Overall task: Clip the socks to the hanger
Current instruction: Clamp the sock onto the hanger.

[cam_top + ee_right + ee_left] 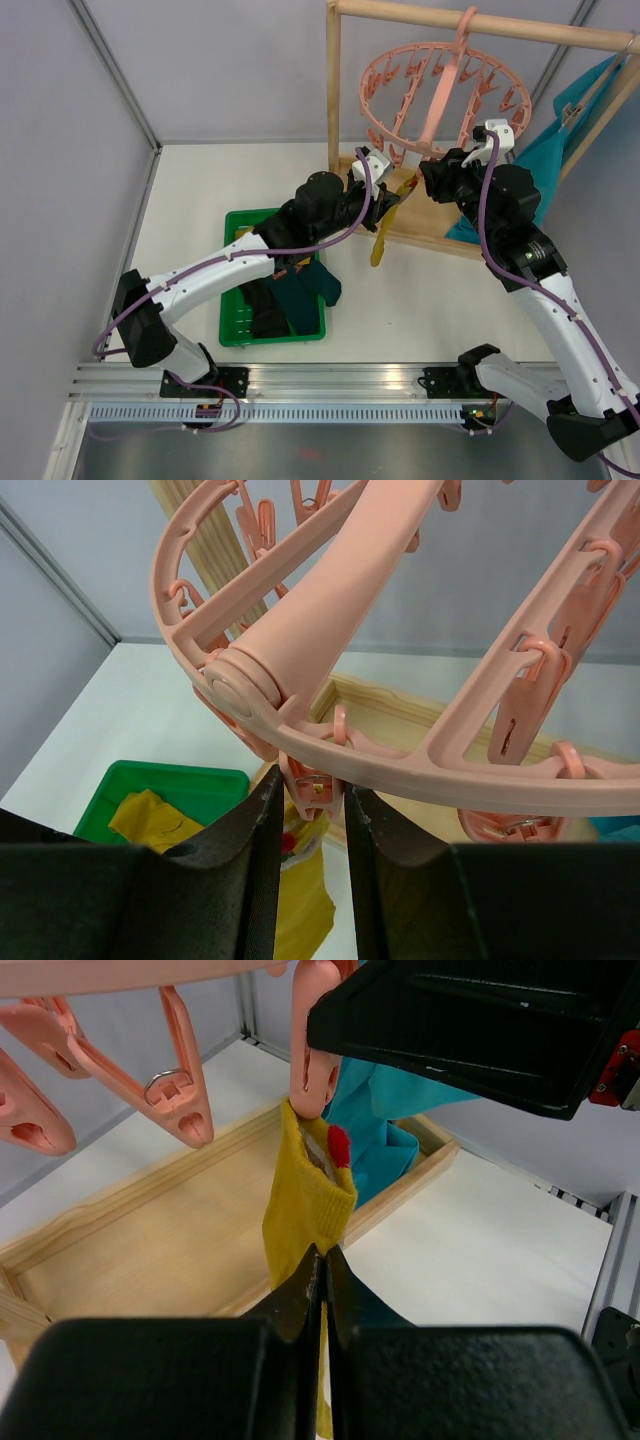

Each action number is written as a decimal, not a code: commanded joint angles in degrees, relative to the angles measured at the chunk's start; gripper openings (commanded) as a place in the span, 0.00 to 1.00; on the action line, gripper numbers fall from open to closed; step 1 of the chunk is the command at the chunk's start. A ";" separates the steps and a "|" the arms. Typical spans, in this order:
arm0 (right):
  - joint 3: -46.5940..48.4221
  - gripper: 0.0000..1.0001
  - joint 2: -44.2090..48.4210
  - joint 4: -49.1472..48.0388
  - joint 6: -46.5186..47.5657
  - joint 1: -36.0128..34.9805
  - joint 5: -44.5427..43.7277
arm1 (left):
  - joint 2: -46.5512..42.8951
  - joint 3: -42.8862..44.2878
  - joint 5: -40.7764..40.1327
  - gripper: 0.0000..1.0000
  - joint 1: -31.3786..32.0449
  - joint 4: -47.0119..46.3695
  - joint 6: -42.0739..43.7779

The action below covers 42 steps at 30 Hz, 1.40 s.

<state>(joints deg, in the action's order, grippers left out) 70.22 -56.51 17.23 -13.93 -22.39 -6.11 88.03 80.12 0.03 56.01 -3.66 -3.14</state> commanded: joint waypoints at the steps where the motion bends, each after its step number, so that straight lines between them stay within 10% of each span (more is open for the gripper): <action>1: 1.94 0.00 -0.35 -1.59 -0.74 -0.20 -0.04 | 0.48 3.20 -0.30 0.02 0.33 -2.93 0.41; 35: 2.82 0.00 -0.09 0.25 -0.92 -0.20 -1.89 | 2.94 1.89 -1.79 0.02 0.51 -9.70 -2.49; 42: 3.52 0.39 0.52 0.87 -1.45 -0.20 -1.45 | 2.67 2.06 -3.64 0.02 0.59 -9.52 -2.84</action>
<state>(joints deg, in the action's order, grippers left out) 70.83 -56.90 18.46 -14.52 -22.39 -6.59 90.89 81.06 -1.93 56.12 -10.20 -4.19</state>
